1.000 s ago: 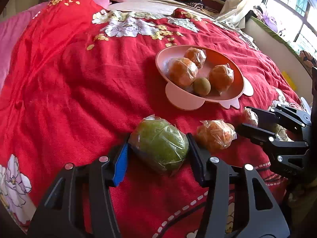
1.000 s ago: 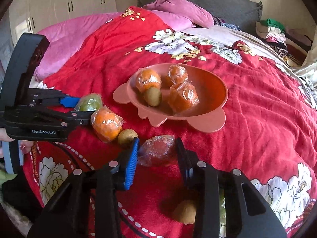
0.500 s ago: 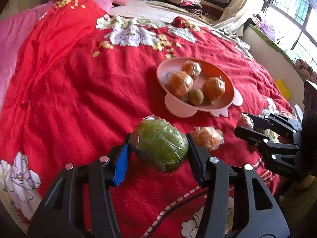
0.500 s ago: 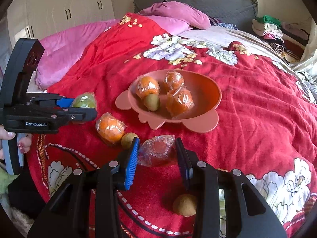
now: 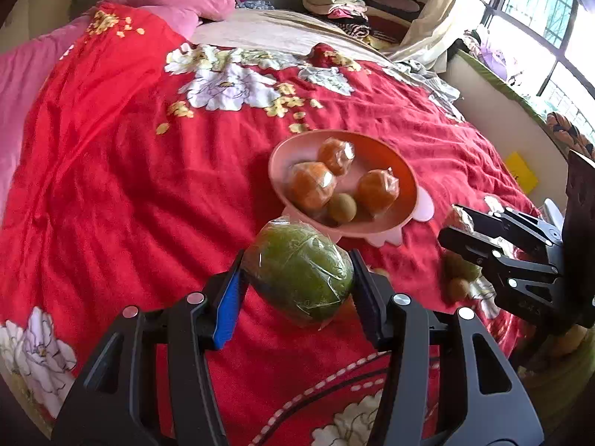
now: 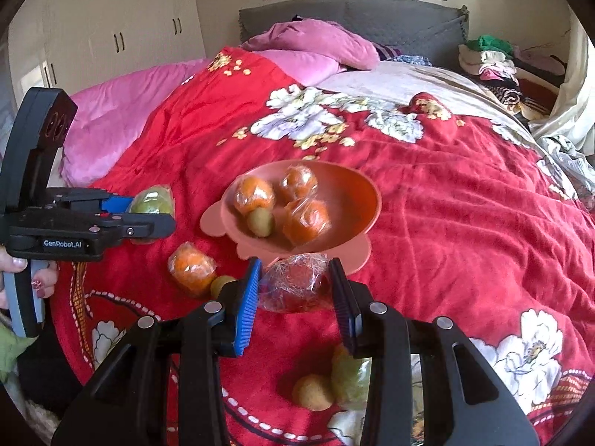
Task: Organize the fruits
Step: 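Grasp the green bagged fruit with the left tool while the right tool grasps the small red bag, then carry the green bagged fruit and red bag over the pink bowl with both tools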
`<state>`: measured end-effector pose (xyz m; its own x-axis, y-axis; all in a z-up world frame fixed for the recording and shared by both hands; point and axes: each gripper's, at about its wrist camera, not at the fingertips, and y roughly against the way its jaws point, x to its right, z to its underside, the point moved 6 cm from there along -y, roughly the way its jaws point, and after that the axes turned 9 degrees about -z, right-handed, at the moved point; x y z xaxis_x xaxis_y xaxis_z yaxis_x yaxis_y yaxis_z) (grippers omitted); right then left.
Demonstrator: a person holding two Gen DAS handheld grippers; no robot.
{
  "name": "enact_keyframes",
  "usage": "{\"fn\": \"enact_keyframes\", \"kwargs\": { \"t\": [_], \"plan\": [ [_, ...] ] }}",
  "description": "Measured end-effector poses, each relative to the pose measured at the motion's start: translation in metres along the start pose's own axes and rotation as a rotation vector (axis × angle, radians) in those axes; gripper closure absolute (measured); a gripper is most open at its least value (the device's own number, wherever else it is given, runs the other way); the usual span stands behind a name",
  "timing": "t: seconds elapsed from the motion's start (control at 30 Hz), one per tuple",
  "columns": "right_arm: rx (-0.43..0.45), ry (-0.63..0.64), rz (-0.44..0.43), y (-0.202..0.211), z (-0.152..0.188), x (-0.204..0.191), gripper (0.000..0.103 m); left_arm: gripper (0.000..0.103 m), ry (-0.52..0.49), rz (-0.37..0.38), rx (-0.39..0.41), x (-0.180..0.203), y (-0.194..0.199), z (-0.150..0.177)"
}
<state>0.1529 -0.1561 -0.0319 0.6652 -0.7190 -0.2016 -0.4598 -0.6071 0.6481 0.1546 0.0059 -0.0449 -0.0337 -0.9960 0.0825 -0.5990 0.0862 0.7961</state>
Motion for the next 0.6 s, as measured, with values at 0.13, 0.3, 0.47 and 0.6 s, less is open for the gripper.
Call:
{"fn": "enact_keyframes", "kwargs": {
  "t": [0.13, 0.3, 0.47, 0.6],
  "plan": [
    [0.012, -0.004, 0.013, 0.002, -0.006, 0.008, 0.068, 0.058, -0.015, 0.009, -0.002, 0.009, -0.003, -0.005],
    [0.023, -0.008, 0.025, 0.003, -0.015, 0.017, 0.068, 0.058, -0.041, 0.017, -0.007, 0.021, -0.011, -0.013],
    [0.030, -0.008, 0.030, 0.001, -0.025, 0.026, 0.068, 0.058, -0.071, 0.020, -0.022, 0.030, -0.020, -0.020],
    [0.030, -0.012, 0.030, -0.003, -0.031, 0.032, 0.068, 0.058, -0.086, 0.021, -0.029, 0.035, -0.025, -0.026]
  ]
}}
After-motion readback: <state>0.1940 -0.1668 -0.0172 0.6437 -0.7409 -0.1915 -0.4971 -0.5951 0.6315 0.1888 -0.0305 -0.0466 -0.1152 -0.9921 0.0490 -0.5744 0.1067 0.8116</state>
